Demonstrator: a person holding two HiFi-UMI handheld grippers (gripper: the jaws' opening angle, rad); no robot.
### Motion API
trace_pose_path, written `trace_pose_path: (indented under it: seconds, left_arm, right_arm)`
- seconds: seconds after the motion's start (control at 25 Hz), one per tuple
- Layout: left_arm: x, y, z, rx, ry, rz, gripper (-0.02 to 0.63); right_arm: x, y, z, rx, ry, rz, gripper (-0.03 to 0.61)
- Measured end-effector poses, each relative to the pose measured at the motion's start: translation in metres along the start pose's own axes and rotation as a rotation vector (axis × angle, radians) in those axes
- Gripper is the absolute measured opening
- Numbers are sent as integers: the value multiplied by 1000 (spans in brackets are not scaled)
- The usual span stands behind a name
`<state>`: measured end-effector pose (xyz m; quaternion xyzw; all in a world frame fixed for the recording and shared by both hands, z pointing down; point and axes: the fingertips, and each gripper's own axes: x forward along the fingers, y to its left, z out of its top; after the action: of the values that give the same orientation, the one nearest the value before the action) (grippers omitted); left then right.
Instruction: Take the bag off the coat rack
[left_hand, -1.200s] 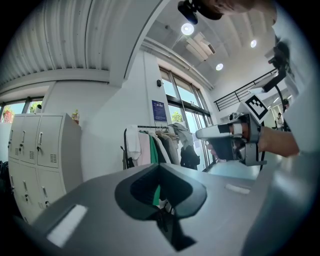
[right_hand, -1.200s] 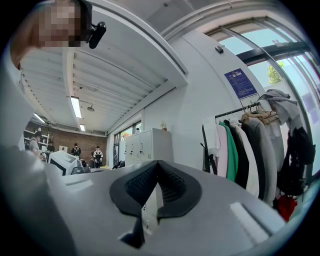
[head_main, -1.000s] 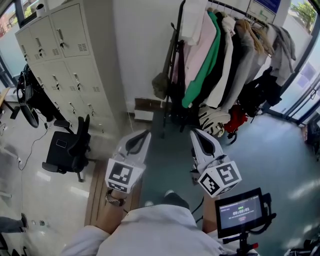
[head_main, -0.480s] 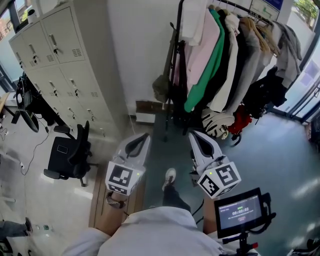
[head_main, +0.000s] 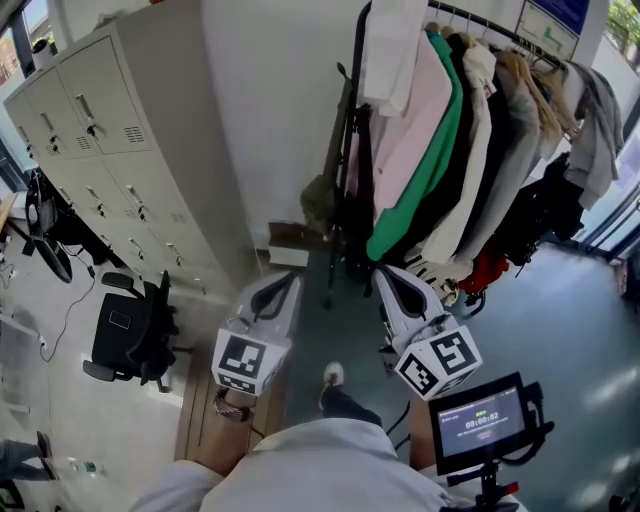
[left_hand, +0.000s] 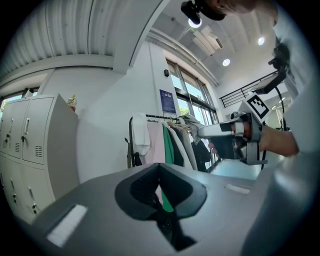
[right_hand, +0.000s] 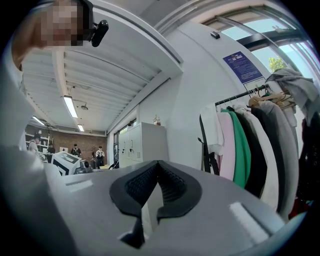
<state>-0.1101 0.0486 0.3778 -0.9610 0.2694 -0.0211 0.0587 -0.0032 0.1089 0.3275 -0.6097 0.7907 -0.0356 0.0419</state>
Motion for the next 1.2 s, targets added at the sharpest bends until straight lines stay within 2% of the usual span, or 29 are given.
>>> trace_pose_path:
  seconds: [0.4, 0.64, 1.2]
  left_arm:
    - [111, 19, 5, -14, 11, -5, 0]
    - [163, 23, 11, -10, 3, 2, 0]
    - [204, 33, 8, 15, 50, 38, 0]
  right_arm:
    - [48, -92, 17, 3, 8, 7, 2]
    - [69, -132, 25, -6, 19, 38, 2]
    - [99, -176, 17, 26, 44, 45, 2]
